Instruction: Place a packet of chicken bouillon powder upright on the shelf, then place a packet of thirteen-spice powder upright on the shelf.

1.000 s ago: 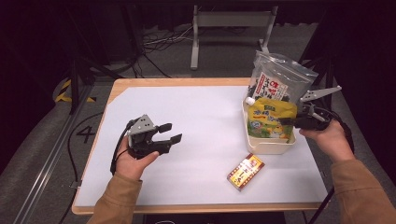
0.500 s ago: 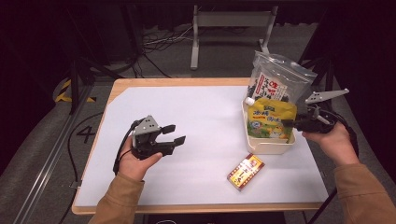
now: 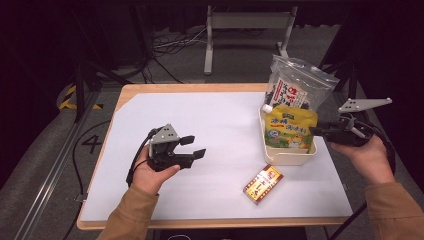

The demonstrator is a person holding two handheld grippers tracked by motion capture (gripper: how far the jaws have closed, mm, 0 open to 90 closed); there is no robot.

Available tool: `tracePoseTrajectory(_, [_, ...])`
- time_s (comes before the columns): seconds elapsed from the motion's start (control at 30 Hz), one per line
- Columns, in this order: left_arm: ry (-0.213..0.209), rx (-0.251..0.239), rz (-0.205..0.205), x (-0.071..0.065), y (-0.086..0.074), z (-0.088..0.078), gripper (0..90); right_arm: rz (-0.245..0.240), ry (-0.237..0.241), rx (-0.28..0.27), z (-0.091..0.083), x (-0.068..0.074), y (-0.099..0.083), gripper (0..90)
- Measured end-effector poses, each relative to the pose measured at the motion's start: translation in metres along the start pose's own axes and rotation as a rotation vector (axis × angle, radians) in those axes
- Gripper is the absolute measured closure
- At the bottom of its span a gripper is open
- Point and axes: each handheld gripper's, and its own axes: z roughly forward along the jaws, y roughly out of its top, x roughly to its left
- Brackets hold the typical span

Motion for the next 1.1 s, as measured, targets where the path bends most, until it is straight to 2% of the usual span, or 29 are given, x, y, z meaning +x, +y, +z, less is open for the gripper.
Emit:
tracePoseTrajectory(0.1, [-0.02,0.026,0.001,-0.004,0.004,0.004,36.2,0.004,-0.018,-0.014,-0.006,0.004,-0.003,62.4])
tracePoseTrajectory(0.33, [-0.056,0.068,0.005,-0.015,0.012,0.016,34.6,0.034,-0.013,-0.052,-0.014,0.011,-0.013,58.0])
tracePoseTrajectory(0.5, [-0.1,0.111,0.01,-0.028,0.018,0.032,34.8,0.057,-0.003,-0.059,-0.016,0.017,-0.02,54.0])
tracePoseTrajectory(0.63, [-0.128,0.139,0.027,-0.038,0.022,0.042,33.1,0.051,0.003,-0.075,-0.018,0.022,-0.023,51.3])
tracePoseTrajectory(0.8, [-0.161,0.177,0.039,-0.051,0.023,0.059,31.6,0.033,0.004,-0.093,-0.017,0.029,-0.027,49.3])
tracePoseTrajectory(0.93, [-0.178,0.221,0.054,-0.059,0.022,0.072,28.9,0.061,0.02,-0.113,-0.014,0.031,-0.035,47.2])
tracePoseTrajectory(1.1, [-0.189,0.254,0.055,-0.066,0.021,0.082,26.9,0.065,0.018,-0.134,-0.011,0.035,-0.043,45.6])
